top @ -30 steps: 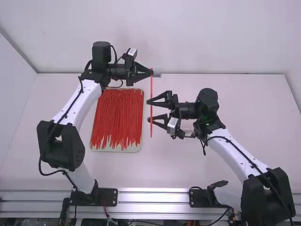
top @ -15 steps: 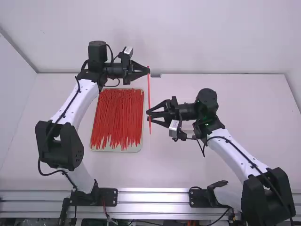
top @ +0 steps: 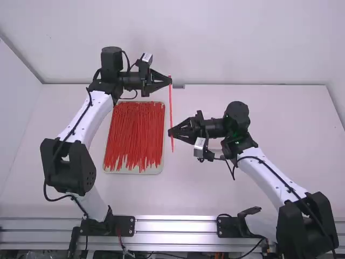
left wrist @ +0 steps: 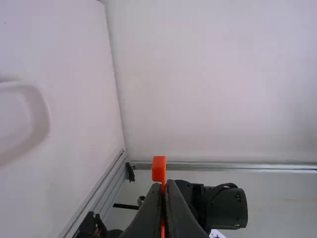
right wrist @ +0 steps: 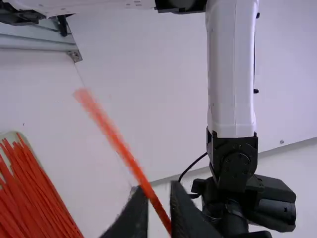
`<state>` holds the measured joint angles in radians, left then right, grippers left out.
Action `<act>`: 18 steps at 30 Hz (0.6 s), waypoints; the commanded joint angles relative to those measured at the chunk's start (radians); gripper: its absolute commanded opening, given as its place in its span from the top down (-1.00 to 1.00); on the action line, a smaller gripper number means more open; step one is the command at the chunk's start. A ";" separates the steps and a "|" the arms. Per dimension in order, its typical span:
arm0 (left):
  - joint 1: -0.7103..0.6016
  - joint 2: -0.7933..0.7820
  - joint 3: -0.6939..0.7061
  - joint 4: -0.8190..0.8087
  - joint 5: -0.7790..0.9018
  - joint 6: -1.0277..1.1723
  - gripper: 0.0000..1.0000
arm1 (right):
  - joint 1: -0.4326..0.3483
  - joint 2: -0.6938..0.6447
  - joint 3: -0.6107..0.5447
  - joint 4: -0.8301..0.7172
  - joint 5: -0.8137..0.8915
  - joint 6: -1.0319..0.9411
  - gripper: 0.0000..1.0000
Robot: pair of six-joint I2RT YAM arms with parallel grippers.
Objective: Fasten the cable tie
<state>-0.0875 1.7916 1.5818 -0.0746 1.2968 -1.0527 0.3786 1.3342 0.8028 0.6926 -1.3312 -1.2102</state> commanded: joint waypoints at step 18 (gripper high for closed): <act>0.008 0.000 -0.012 -0.001 0.004 0.042 0.95 | 0.002 -0.001 0.003 -0.014 -0.011 0.079 1.00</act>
<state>-0.0875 1.7912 1.5818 -0.0784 1.2964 -1.0443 0.3786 1.3342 0.8028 0.6754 -1.3285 -1.1942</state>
